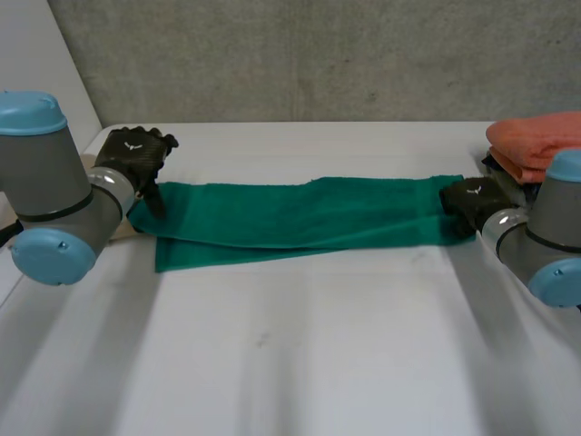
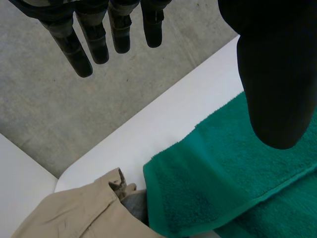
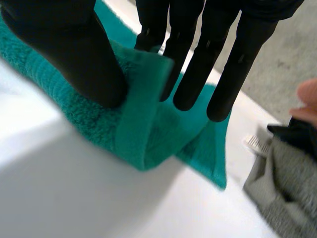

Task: Fold the laundry.

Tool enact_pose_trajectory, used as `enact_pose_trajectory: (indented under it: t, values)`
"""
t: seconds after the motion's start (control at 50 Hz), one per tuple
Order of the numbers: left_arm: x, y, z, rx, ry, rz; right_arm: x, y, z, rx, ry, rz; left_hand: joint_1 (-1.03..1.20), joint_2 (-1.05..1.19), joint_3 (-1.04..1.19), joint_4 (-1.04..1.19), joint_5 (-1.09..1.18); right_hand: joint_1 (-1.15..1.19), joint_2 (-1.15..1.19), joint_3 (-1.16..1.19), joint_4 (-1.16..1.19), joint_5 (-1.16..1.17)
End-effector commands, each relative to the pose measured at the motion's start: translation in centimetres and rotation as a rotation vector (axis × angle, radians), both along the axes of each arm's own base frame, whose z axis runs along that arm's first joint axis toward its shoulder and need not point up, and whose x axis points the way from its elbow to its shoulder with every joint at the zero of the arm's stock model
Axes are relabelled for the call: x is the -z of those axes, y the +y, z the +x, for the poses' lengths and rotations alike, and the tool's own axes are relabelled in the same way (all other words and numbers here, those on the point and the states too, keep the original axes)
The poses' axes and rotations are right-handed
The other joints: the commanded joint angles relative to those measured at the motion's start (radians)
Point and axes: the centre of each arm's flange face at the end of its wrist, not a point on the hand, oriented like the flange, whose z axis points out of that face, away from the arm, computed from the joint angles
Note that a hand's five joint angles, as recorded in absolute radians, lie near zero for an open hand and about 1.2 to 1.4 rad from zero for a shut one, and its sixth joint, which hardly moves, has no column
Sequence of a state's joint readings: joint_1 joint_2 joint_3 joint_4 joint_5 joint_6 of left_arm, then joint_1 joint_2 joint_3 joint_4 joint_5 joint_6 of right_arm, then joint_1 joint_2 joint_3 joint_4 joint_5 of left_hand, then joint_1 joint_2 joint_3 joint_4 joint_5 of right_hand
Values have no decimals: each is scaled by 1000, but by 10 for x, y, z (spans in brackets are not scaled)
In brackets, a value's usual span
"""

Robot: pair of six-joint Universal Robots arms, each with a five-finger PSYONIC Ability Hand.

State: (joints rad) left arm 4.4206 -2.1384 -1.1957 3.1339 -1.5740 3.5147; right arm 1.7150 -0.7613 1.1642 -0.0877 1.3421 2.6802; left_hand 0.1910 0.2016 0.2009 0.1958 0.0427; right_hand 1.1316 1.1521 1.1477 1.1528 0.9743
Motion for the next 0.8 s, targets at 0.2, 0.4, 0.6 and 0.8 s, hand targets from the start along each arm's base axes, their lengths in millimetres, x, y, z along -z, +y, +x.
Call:
enact_pose_trajectory:
  t: [0.2, 0.4, 0.6, 0.8]
  values:
    - [18, 10, 1, 29, -30, 43, -129, 56, 48, -193, -81, -236, -16, -27, -26, -21, -43, 265, 244, 249, 243, 247]
    - [53, -3, 1, 31, -59, 103, -241, 122, 70, -297, -217, -425, -16, -27, -26, -21, -43, 265, 244, 249, 243, 247]
    - [75, -14, -22, 55, -91, 116, -312, 167, 72, -349, -370, -514, -16, -27, -26, -21, -43, 265, 244, 249, 243, 247]
    - [57, -25, -17, -62, -155, 101, -285, 125, 46, -223, -318, -444, 1205, 1195, 1195, 1200, 1179, 265, 244, 249, 243, 247]
